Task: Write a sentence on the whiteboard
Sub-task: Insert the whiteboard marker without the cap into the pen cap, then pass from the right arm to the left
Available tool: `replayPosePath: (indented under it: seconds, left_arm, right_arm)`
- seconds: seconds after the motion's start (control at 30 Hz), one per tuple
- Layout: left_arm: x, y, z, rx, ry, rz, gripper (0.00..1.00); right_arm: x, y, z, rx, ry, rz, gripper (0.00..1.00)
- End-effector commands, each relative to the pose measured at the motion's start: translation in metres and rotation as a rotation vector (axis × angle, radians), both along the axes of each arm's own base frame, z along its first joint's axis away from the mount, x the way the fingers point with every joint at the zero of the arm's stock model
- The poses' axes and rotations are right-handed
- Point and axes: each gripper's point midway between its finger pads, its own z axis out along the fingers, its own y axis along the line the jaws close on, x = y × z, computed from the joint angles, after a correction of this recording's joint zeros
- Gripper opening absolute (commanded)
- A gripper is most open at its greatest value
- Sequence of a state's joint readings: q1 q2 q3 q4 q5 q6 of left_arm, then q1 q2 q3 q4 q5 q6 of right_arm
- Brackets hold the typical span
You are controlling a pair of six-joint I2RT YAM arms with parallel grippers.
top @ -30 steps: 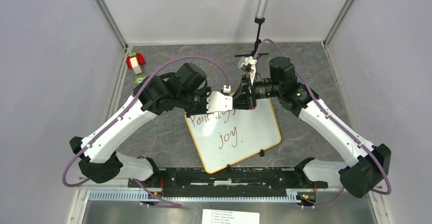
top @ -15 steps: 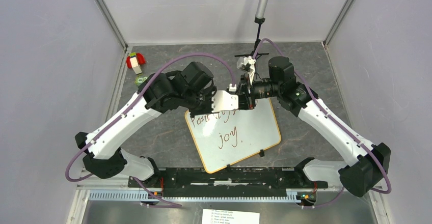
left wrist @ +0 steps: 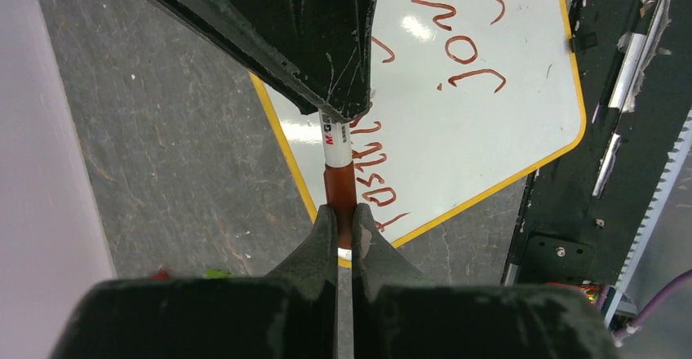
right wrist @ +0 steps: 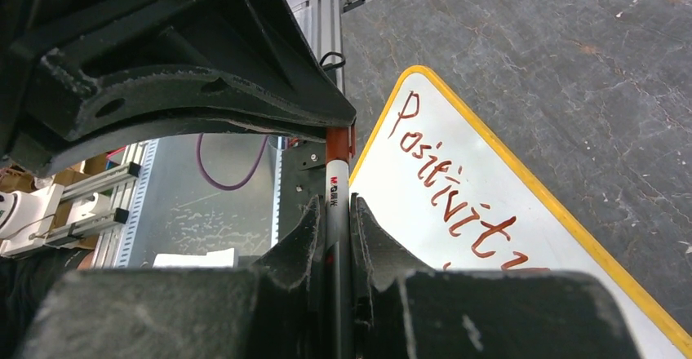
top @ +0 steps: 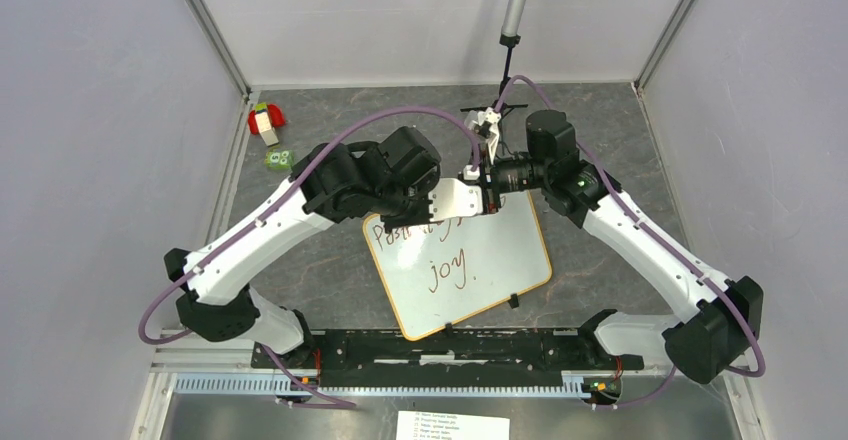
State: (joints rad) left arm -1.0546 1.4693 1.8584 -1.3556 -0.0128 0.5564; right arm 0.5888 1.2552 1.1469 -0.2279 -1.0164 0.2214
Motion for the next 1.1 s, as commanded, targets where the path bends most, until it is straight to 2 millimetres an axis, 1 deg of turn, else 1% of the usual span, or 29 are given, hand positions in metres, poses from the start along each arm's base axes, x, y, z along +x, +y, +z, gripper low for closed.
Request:
replayPosePath:
  seconds: [0.0, 0.1, 0.17, 0.27, 0.3, 0.37, 0.4, 0.47, 0.53, 0.67, 0.7, 0.8, 0.9, 1.07]
  left_arm:
    - [0.005, -0.101, 0.069, -0.395, -0.123, -0.137, 0.02]
    - [0.015, -0.091, 0.070, -0.352, -0.185, -0.112, 0.02]
    - [0.030, -0.080, 0.072, -0.308, -0.260, -0.065, 0.03]
    - [0.038, -0.067, 0.072, -0.243, -0.329, -0.070, 0.07]
    - [0.038, -0.063, 0.071, -0.222, -0.340, -0.079, 0.10]
    - [0.039, -0.056, 0.071, -0.197, -0.353, -0.081, 0.21]
    - [0.038, -0.053, 0.071, -0.189, -0.354, -0.084, 0.28]
    - [0.034, -0.045, 0.072, -0.181, -0.353, -0.088, 0.39]
    - [0.033, -0.035, 0.072, -0.181, -0.346, -0.075, 0.45]
    - [0.039, -0.009, 0.072, -0.236, -0.250, -0.021, 0.55]
    - [0.039, -0.005, 0.072, -0.263, -0.216, -0.016, 0.57]
    - [0.044, 0.007, 0.069, -0.300, -0.172, 0.008, 0.63]
    - [0.048, 0.010, 0.062, -0.313, -0.166, 0.012, 0.67]
    - [0.046, 0.006, 0.044, -0.282, -0.135, -0.029, 0.68]
  right_arm:
    - [-0.001, 0.013, 0.013, 0.061, -0.095, 0.043, 0.00]
    - [0.014, 0.005, 0.010, 0.041, -0.122, -0.021, 0.00]
    - [0.026, -0.003, 0.010, 0.048, -0.123, -0.063, 0.00]
    - [0.036, -0.009, 0.016, 0.073, -0.125, -0.096, 0.00]
    - [0.038, -0.010, 0.018, 0.078, -0.131, -0.102, 0.00]
    - [0.042, -0.011, 0.022, 0.088, -0.133, -0.119, 0.00]
    - [0.045, -0.013, 0.025, 0.096, -0.133, -0.134, 0.00]
    - [0.050, -0.018, 0.027, 0.101, -0.123, -0.157, 0.00]
    - [0.054, -0.021, 0.034, 0.119, -0.142, -0.174, 0.00]
    - [0.051, -0.022, 0.035, 0.131, -0.132, -0.166, 0.00]
    - [0.049, -0.022, 0.036, 0.137, -0.131, -0.158, 0.00]
    - [0.038, -0.020, 0.037, 0.163, -0.105, -0.108, 0.00]
    - [0.030, -0.018, 0.040, 0.188, -0.081, -0.076, 0.00]
    - [0.028, -0.017, 0.044, 0.195, -0.080, -0.067, 0.00]
